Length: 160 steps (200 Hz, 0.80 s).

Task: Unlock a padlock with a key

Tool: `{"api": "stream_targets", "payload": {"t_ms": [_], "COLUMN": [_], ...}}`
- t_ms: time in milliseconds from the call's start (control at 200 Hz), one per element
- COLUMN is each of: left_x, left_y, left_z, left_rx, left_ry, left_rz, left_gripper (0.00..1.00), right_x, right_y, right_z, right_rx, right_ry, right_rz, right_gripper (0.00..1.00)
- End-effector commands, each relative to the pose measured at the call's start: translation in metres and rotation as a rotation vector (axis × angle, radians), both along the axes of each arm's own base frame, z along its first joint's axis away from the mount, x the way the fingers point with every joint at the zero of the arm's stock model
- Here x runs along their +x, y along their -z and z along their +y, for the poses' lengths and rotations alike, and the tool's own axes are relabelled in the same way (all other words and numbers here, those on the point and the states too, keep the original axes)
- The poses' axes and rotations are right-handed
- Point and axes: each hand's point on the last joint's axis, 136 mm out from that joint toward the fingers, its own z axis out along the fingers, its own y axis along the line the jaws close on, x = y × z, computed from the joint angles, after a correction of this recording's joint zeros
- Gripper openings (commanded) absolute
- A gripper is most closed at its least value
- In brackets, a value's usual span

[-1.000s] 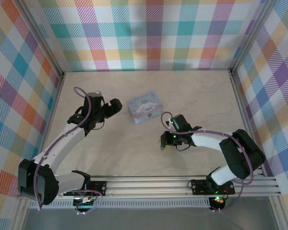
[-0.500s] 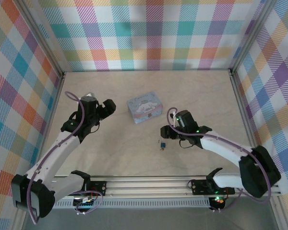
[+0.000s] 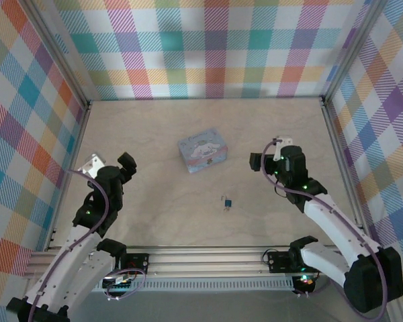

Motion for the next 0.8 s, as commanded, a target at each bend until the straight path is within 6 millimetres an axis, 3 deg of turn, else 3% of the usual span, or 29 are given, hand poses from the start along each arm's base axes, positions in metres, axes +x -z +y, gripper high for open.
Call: {"api": "stream_targets", "payload": {"t_ms": [0,100,215,375,670,795], "left_x": [0.003,0.014,0.025,0.041,0.074,0.09], "left_y": [0.002,0.019,0.031,0.041,0.071,0.086], "left_z": [0.019,0.011,0.007,-0.007,-0.014,-0.015], "left_rx": [0.12,0.218,0.281,0.358,0.408,0.422], "left_ry": [-0.089,-0.018,0.016,0.13,0.23,0.27], "left_rz": [-0.02,0.048,0.095,0.111,0.153,0.153], "left_gripper": [1.0,1.0,1.0,1.0,1.0,1.0], "right_x": [0.003,0.006,0.015,0.031,0.058,0.066], "right_y": [0.007,0.028,0.041,0.054,0.062,0.077], "right_z": [-0.035,-0.058,-0.068,-0.074,-0.079,-0.082], "right_rx": [-0.09,-0.028,-0.019,-0.014,-0.011,0.027], "right_ry": [0.073,0.125,0.136,0.14,0.094,0.082], "right_rz": [-0.082,-0.056,-0.07,-0.102,-0.176,-0.144], "right_gripper": [1.0,1.0,1.0,1.0,1.0,1.0]}}
